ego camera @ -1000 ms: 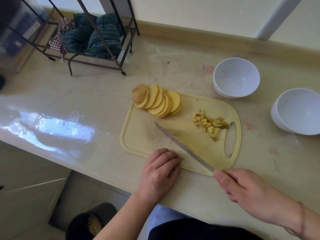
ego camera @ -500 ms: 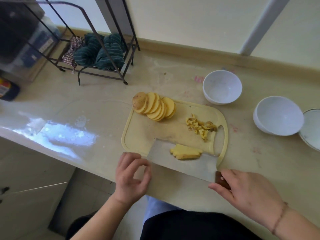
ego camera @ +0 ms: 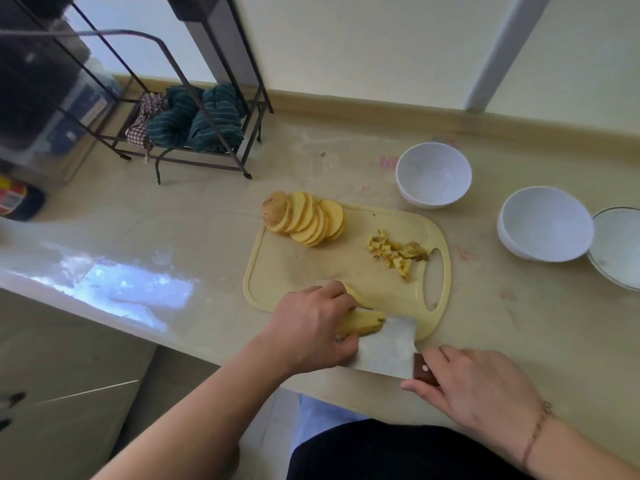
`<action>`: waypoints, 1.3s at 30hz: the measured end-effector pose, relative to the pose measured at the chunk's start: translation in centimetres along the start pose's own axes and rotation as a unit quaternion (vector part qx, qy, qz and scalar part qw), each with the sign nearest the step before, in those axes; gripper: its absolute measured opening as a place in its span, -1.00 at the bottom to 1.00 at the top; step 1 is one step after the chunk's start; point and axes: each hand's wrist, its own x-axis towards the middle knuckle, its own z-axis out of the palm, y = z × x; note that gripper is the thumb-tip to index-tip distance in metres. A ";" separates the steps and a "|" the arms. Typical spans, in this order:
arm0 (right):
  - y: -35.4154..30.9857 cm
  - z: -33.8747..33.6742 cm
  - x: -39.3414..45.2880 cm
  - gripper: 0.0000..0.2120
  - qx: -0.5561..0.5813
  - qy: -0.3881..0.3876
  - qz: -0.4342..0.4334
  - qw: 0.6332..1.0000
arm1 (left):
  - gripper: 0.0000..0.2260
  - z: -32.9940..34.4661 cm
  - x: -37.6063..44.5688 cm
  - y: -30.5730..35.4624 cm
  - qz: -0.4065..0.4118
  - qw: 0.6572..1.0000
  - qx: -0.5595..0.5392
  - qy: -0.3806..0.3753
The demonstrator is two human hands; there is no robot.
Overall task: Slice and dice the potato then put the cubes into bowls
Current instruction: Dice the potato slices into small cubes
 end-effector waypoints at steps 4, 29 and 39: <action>-0.2 0.0 0.1 -0.31 -0.001 -0.003 -0.007 1.000 | -0.62 -1.0 0.8 0.4 0.002 0.998 0.015 -0.058; 1.2 -1.1 -3.1 -0.32 0.010 -0.001 0.011 1.000 | -0.62 0.1 4.7 -3.0 0.174 0.980 0.094 -0.023; 6.3 -2.9 -8.0 -0.32 0.024 -0.016 0.074 0.997 | -0.79 0.9 3.9 -6.0 0.270 0.956 0.094 0.071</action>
